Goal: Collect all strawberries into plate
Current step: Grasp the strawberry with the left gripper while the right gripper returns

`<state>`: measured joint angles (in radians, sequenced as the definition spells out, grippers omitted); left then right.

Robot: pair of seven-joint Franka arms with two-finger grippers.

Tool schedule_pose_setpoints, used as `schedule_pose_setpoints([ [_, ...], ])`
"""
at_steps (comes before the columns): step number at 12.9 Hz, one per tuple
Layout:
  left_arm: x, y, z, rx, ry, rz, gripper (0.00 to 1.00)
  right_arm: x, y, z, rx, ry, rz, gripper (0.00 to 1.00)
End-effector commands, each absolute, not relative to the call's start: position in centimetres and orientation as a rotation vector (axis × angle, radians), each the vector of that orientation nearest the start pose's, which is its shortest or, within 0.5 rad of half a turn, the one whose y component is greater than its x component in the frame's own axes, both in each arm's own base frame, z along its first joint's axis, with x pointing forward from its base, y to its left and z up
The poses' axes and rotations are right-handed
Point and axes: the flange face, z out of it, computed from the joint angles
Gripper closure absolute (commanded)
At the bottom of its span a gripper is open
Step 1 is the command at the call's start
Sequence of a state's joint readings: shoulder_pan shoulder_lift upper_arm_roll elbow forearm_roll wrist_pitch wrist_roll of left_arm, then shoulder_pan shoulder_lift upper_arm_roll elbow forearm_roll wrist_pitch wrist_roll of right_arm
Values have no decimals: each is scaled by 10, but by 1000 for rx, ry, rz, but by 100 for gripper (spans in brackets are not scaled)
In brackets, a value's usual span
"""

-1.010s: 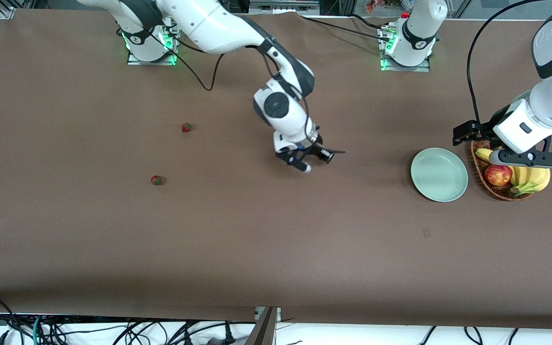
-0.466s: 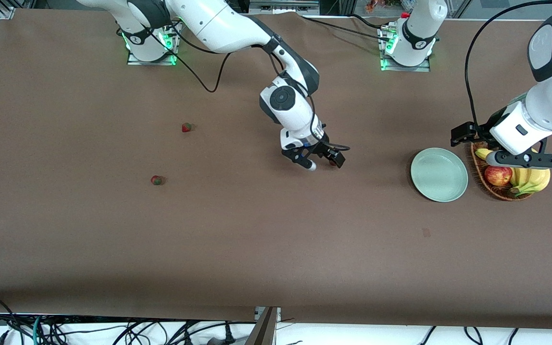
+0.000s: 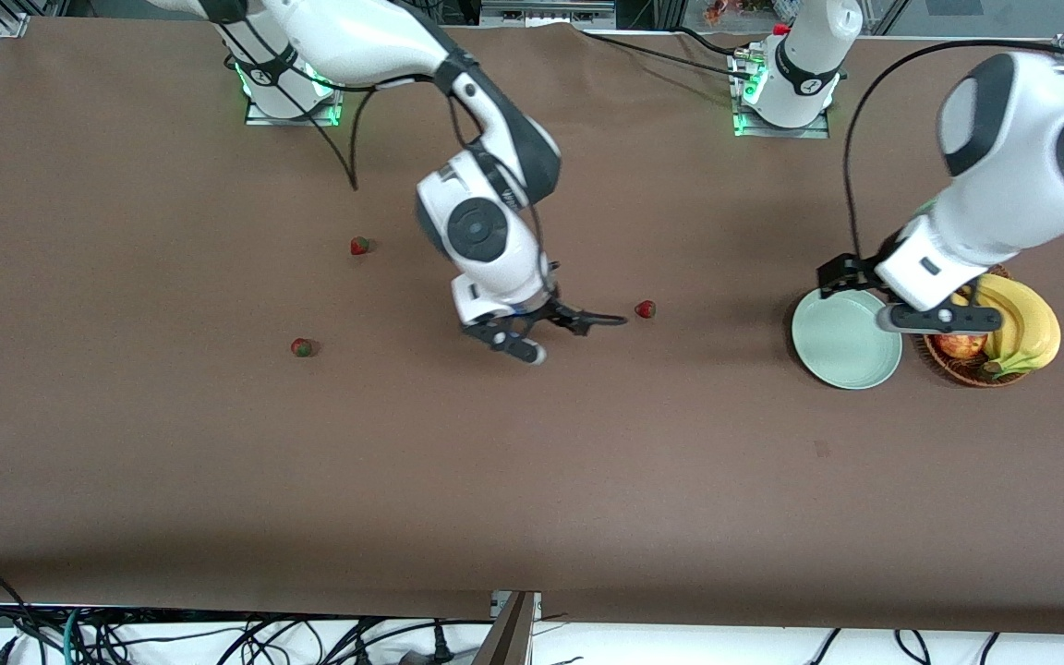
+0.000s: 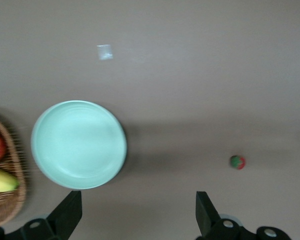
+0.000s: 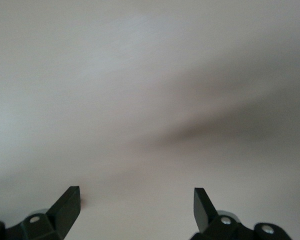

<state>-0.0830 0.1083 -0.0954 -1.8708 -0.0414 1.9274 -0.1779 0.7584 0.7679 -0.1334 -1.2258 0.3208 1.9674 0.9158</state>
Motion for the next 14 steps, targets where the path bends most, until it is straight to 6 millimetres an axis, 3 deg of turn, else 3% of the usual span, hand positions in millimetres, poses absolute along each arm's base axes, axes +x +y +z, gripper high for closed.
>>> schedule_pose_setpoints([
  [1, 568, -162, 413, -3211, -161, 48, 0, 590, 405, 320, -3106, 299, 409, 0],
  [3, 566, -216, 370, -3206, -287, 38, 0, 590, 353, 329, -3122, 154, 477, 0],
  [6, 546, -268, 289, -3130, -395, -77, 0, 558, 272, 301, -3092, 47, 503, 0],
  [9, 534, -282, 224, -3096, -479, -156, 0, 499, 220, 256, -3074, 113, 488, 5],
  [12, 523, -291, 200, -3078, -509, -121, 0, 456, 192, 224, -3076, 169, 457, 5],
  [14, 504, -301, 191, -3072, -527, -77, 0, 435, 177, 198, -3094, 209, 409, 5],
])
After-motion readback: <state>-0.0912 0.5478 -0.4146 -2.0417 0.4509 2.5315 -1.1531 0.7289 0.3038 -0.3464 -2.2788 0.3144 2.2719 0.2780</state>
